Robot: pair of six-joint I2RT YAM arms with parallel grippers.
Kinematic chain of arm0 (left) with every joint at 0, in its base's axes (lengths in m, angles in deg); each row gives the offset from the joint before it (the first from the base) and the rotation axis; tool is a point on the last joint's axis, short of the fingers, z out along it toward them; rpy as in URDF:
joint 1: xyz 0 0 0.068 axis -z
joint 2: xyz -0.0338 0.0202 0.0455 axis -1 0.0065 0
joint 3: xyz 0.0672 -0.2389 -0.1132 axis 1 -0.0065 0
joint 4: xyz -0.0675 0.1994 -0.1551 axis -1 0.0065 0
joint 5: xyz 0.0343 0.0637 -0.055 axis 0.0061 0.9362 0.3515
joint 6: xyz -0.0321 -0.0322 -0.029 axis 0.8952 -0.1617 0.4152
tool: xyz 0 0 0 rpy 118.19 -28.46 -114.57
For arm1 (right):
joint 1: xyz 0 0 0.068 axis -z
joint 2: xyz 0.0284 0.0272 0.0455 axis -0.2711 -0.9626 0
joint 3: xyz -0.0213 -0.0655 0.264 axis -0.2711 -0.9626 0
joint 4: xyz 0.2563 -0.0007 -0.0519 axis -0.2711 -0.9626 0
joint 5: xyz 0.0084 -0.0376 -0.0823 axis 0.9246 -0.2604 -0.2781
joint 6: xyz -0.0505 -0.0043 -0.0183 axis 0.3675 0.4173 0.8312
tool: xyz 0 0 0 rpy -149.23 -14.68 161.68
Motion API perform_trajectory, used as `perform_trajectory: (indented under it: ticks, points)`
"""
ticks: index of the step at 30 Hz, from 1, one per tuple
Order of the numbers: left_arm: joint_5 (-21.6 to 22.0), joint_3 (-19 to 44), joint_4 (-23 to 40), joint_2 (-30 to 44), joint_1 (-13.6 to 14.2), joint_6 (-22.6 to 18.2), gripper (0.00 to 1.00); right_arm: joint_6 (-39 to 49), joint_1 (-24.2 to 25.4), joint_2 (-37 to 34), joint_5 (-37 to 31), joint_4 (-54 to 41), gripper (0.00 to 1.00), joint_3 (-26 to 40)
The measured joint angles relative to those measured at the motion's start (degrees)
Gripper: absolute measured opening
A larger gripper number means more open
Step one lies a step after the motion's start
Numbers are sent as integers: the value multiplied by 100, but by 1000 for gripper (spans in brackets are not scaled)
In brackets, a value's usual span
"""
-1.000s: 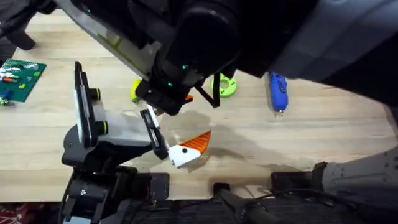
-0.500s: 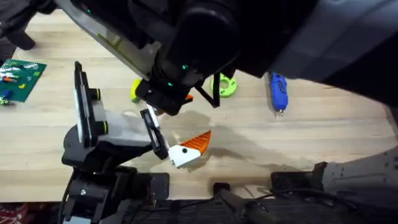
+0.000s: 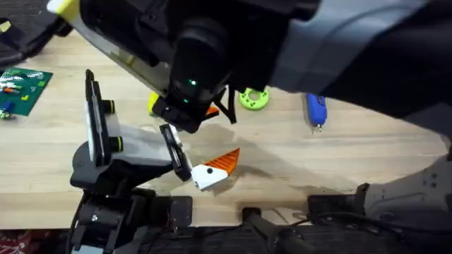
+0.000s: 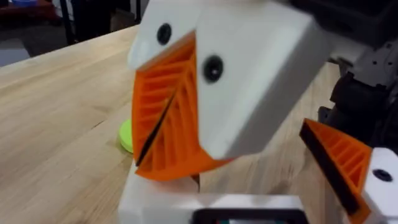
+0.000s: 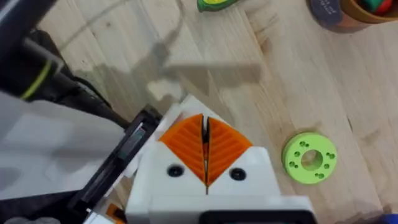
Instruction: Pick up the gripper from the table and insert it into the empty holder that is missing its gripper. Then pick up a screw, insert it into the mounting hole, and use the screwdriver to tighten it. Finally, clean up the table by picking up the vegetable and placing it into the bucket.
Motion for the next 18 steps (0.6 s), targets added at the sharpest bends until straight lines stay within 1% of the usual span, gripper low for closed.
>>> perform_trajectory:
  ticks: [8, 9, 11, 12, 15, 16, 18]
  points:
    - [0, 0, -1, 6, 0, 37, 983, 0, 0, -20, -14, 14, 6, 11]
    - [0, 0, -1, 6, 0, 37, 983, 0, 0, -20, -18, 15, 19, 11]
    - [0, 0, -3, 6, 0, 33, 983, 8, 2, -20, -16, 13, 115, 11]
    - [0, 0, -3, 6, 0, 33, 983, 31, 0, -20, -18, 8, 194, 11]
    - [2, 0, -1, 6, 0, 39, 983, 9, 14, -20, -104, -2, 447, 11]
    - [4, 0, -1, 6, 0, 57, 983, 9, 37, -20, -171, -4, 576, 17]
    - [10, 0, -1, 6, -2, 73, 983, 11, 91, -20, -244, -18, 757, 42]
